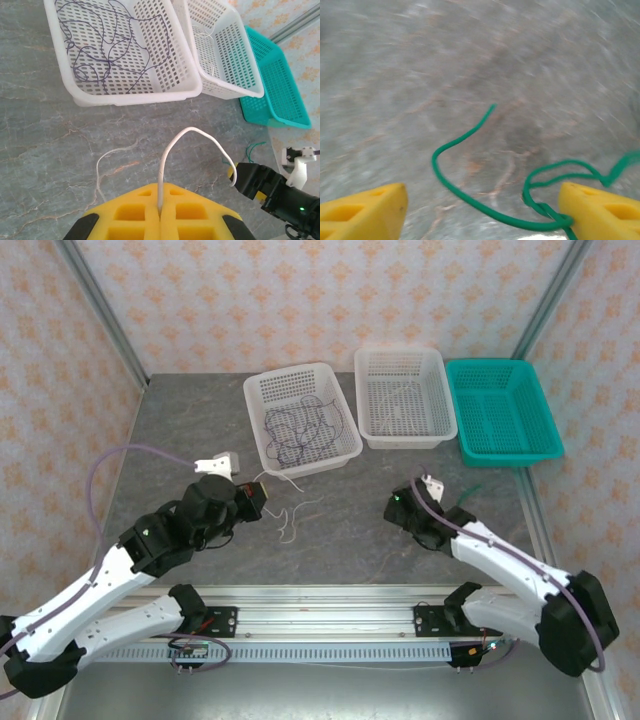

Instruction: Untangle the cables

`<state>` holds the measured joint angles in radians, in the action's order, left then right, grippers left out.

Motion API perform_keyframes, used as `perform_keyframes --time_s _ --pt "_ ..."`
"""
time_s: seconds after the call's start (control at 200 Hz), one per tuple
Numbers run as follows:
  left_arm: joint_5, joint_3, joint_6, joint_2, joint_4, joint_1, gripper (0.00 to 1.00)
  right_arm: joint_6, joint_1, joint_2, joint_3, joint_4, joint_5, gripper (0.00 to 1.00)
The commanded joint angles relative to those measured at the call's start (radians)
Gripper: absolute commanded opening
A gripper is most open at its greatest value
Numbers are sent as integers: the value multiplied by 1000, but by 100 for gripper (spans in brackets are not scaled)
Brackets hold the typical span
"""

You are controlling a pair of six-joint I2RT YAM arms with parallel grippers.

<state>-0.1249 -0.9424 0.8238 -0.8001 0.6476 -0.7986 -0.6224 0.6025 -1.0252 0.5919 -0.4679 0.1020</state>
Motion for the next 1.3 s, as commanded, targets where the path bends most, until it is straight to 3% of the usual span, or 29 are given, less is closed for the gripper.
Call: perform_keyframes --time_s 0.0,0.075,0.215,0.345,0.51,0.661,0.746,0.901,1.126,1.296 --pt "-36 -9 -21 -8 56 -1 0 241 60 125 36 143 -101 84" --pt "-34 0 -16 -8 49 -2 0 359 124 180 51 201 -125 91" --pt "-21 8 -6 -7 27 -1 0 516 203 188 1 476 -415 88" --pt "-13 8 1 -8 21 -2 0 608 276 103 -8 608 -505 89" --pt "-15 11 4 -8 19 -1 0 470 289 -123 47 465 -340 90" --pt "-13 16 9 -5 20 -1 0 326 287 -334 134 168 -187 89" --pt "-16 26 9 -2 11 -2 0 210 284 -334 131 128 -136 94" --pt "-6 22 1 -18 2 -1 0 210 283 -168 103 171 -148 99" --pt "10 11 3 -24 -7 -2 0 549 293 122 -76 615 -348 91" --pt "14 5 9 -24 -5 -2 0 819 323 37 -33 734 -532 92"
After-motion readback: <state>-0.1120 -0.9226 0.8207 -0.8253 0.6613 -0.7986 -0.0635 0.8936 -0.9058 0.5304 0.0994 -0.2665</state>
